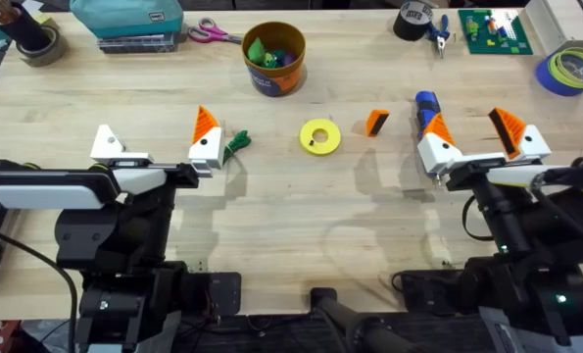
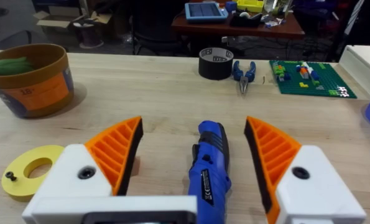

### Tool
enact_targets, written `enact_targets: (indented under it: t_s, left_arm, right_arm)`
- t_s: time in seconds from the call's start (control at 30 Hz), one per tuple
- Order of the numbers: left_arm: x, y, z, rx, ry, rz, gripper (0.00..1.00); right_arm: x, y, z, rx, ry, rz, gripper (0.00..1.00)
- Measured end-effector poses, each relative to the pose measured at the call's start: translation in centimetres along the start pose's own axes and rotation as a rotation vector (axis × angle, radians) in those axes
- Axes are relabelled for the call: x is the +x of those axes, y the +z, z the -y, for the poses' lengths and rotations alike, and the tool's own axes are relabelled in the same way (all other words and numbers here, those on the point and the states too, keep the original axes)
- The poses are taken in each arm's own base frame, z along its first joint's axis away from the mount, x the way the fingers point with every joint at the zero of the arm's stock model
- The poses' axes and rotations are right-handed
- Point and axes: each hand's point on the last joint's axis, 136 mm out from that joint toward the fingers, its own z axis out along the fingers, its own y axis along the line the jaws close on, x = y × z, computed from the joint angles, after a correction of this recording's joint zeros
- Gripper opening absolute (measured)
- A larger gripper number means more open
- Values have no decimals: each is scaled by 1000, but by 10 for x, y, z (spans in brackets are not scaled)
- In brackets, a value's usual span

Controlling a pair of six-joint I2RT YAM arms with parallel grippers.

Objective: Pick up the gripper from the table and insert it into the empty holder that is missing its gripper. Then pick up a screw, insert it into the mounting hole, and use the screwdriver to tighten it. Finally, clean up the table by picking up the vegetable and placing it into the bucket.

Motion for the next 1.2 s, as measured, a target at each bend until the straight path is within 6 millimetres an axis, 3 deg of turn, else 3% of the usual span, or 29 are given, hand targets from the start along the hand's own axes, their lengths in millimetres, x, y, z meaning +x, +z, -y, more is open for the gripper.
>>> enact_targets:
  t_s: [0.37, 0.57, 0.7, 0.9, 1.03, 1.2]
  left_arm:
    - [-2, 0, -1, -5, 0, 6, 986]
    - [-9, -1, -6, -36, 0, 21, 985]
    - [-42, -10, -8, -50, 1, 55, 985]
    - [-98, -29, -8, -54, 5, 13, 985]
    - [-113, -29, -8, -56, 8, -127, 985]
    - [-117, -14, -8, -57, 13, -343, 985]
  right_arm:
    - [-2, 0, -1, -4, -3, 9, 997]
    - [-21, -1, -2, -12, -6, 78, 998]
    - [-37, -10, -3, -14, -5, 53, 997]
    - [-95, -41, -4, -16, -4, 41, 997]
    - [-112, -52, -5, -20, 1, -66, 996]
    - [-109, -43, -5, -24, 12, -311, 996]
